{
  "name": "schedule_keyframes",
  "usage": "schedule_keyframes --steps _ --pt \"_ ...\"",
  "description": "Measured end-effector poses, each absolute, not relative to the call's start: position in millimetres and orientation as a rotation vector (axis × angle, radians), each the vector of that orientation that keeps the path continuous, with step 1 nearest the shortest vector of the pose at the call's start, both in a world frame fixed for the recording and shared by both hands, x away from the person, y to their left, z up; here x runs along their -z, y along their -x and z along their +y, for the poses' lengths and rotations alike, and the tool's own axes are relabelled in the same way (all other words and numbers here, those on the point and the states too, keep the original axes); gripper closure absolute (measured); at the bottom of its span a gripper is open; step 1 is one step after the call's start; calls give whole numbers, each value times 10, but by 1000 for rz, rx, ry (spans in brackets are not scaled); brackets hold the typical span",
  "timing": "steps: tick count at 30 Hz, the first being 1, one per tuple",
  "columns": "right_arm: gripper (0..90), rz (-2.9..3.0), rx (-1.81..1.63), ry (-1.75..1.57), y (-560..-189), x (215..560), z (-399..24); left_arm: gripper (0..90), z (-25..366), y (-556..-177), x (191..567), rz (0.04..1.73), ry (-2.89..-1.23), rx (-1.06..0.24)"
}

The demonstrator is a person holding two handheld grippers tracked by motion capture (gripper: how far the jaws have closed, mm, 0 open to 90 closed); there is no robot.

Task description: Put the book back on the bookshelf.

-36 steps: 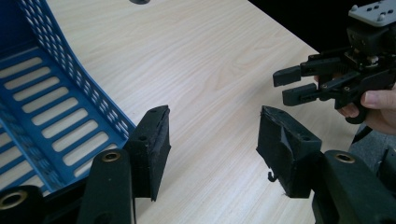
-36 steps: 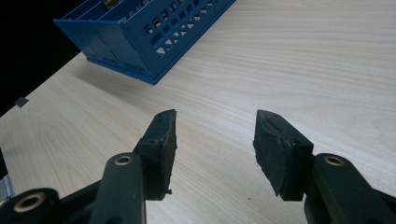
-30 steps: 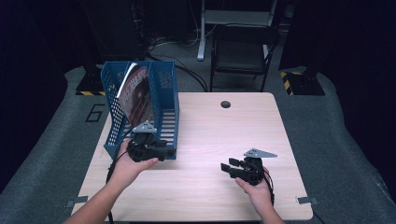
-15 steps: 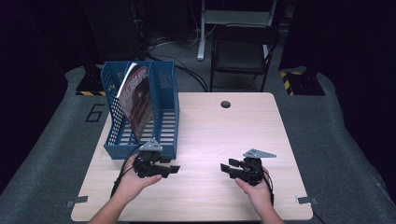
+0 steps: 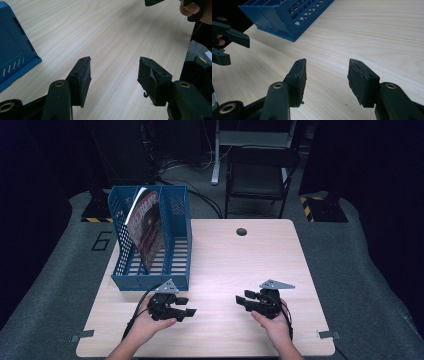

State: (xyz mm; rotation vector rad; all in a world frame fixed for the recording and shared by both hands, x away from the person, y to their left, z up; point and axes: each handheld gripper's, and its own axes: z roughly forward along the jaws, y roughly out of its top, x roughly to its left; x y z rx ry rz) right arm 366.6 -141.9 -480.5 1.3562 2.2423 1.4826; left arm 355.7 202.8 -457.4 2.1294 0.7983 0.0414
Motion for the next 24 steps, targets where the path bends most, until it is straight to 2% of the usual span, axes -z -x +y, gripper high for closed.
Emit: schedule_keyframes --steps 12,24 --pt "485 2256 -1469 -1349 -3678 4828 -1418 435 1954 -3579 4936 810 -2188 -46" --pt "481 2262 -1435 -1362 -3673 4860 -1453 431 1933 -3576 4994 814 -2202 -31"
